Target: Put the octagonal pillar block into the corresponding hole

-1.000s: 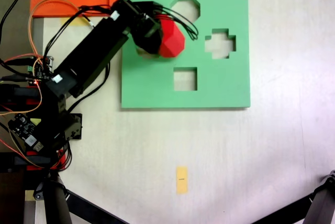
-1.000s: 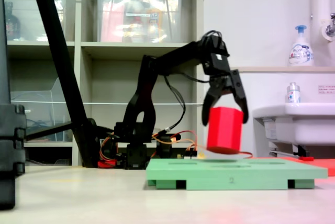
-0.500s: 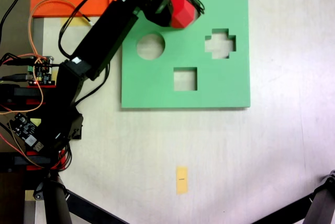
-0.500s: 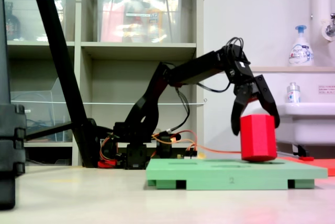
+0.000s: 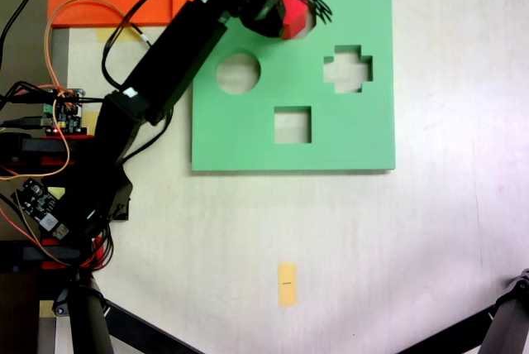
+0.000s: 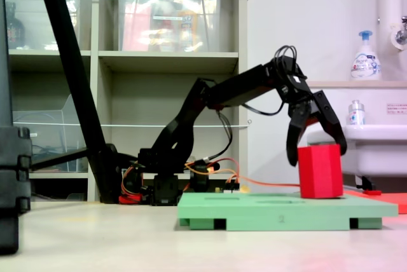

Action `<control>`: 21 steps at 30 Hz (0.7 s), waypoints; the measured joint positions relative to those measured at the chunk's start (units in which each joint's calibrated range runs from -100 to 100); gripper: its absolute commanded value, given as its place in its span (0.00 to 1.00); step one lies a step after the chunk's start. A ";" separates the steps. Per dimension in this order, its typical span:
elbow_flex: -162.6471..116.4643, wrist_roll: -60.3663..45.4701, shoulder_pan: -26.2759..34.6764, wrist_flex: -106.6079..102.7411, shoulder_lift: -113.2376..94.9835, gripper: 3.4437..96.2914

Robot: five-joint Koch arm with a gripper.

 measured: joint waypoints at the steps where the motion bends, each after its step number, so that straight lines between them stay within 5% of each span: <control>1: 0.10 -0.24 0.00 0.00 0.00 0.41; 21: 2.94 -5.23 -0.73 1.37 1.37 0.43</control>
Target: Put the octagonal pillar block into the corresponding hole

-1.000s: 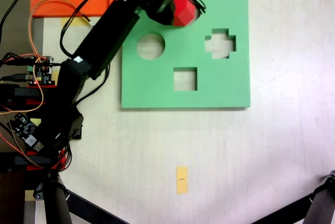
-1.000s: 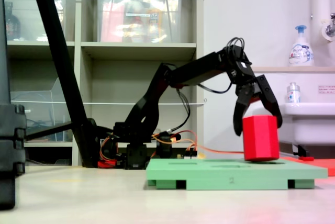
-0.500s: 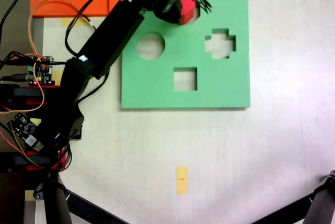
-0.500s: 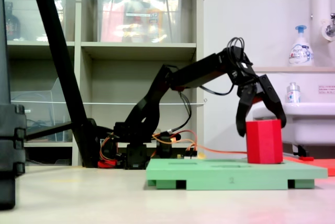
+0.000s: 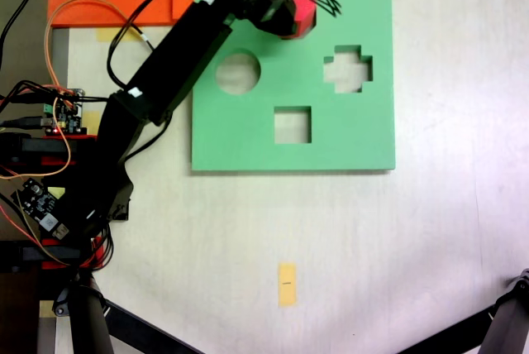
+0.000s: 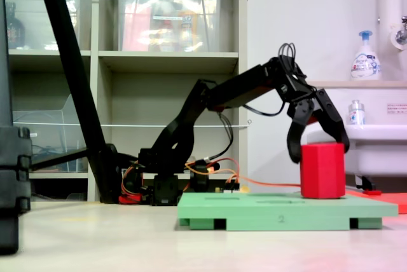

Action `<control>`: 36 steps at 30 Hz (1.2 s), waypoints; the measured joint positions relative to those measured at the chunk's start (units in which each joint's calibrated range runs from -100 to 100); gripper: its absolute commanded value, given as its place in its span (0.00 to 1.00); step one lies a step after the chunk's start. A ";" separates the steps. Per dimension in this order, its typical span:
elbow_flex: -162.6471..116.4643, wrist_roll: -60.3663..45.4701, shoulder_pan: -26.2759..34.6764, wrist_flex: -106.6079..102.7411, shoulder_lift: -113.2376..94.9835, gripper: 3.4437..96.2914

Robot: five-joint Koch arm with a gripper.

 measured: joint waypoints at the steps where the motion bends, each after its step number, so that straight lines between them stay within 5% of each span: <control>1: 0.00 -0.15 0.00 0.00 0.00 0.43; 24: 0.00 -2.00 -0.10 1.66 7.52 0.44; 27: 0.00 -2.00 -0.05 2.15 9.03 0.53; 32: 1.86 -2.00 -0.05 2.15 10.94 0.56; 36: 1.96 -2.00 0.05 2.15 11.49 0.82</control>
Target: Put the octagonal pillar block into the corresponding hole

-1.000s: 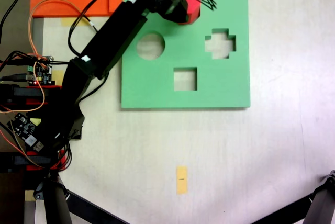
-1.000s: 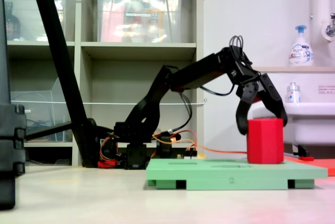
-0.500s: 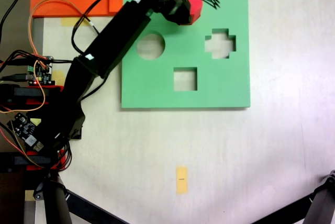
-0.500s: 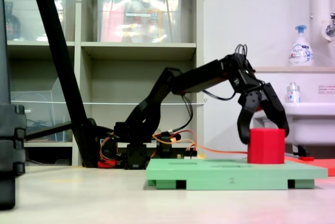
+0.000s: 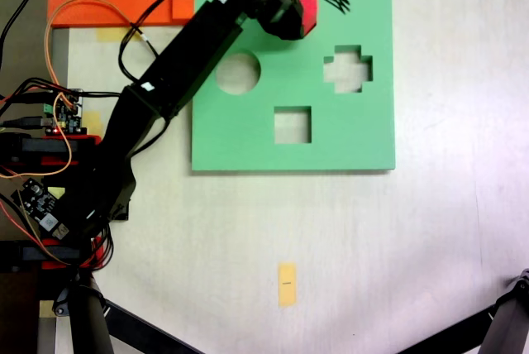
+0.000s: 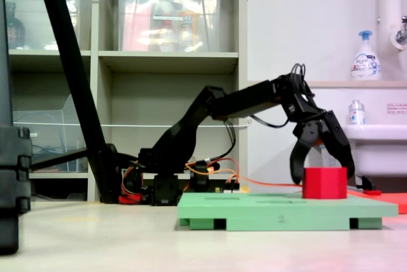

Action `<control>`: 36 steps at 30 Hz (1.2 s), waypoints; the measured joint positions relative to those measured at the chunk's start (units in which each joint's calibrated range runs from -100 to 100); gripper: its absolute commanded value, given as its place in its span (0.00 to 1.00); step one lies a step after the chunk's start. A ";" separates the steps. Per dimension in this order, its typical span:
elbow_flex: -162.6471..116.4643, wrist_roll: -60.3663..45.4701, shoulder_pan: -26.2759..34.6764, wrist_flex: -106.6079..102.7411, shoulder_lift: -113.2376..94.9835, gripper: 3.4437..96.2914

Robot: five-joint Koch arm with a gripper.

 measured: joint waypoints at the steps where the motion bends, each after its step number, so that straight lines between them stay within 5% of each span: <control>1: 0.00 0.00 0.00 0.10 0.00 0.88; 8: -0.10 0.00 0.05 0.00 -6.16 0.92; 15: 0.00 -10.45 -1.76 -10.77 -39.26 0.90; 17: 0.00 -19.68 -3.81 -13.71 -51.03 0.69; 20: 0.20 -35.26 -9.28 -15.66 -67.03 0.58; 27: -0.10 -46.74 -22.95 -15.17 -78.25 0.56; 30: -32.24 -48.60 -25.89 -7.73 -91.38 0.55; 36: -105.73 -54.16 -27.01 42.58 -130.23 0.51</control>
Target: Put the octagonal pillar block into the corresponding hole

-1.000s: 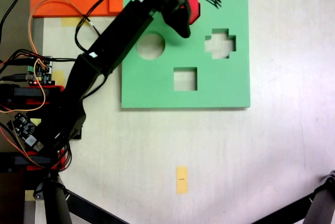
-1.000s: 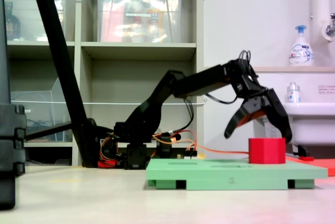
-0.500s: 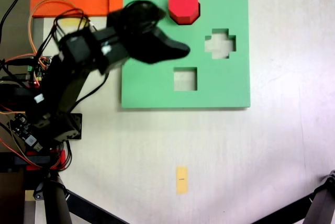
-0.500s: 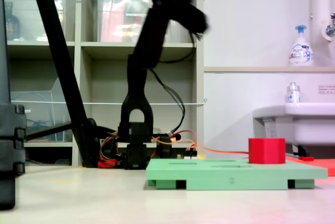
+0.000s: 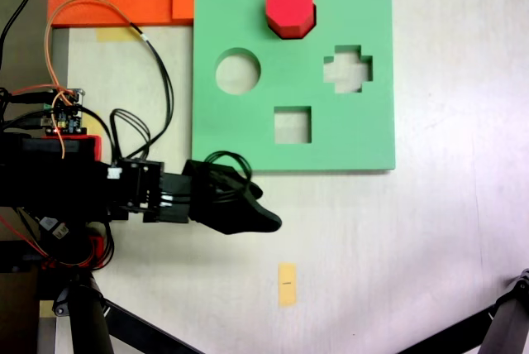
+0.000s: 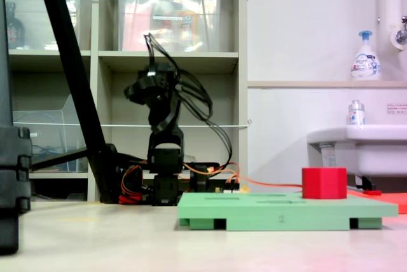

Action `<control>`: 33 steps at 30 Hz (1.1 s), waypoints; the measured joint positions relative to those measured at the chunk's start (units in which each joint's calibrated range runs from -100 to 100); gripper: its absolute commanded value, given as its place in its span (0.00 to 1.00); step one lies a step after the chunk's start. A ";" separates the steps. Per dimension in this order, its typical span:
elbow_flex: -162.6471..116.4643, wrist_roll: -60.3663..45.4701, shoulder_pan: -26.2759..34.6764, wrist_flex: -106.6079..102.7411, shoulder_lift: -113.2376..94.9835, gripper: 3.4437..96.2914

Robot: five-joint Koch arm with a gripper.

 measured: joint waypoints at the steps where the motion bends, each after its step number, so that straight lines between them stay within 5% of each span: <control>1: -5.49 -0.88 0.24 4.80 -2.60 0.51; 10: -60.26 -9.62 0.73 46.60 -3.15 0.50; 33: -60.17 -10.45 1.17 42.68 -3.15 0.49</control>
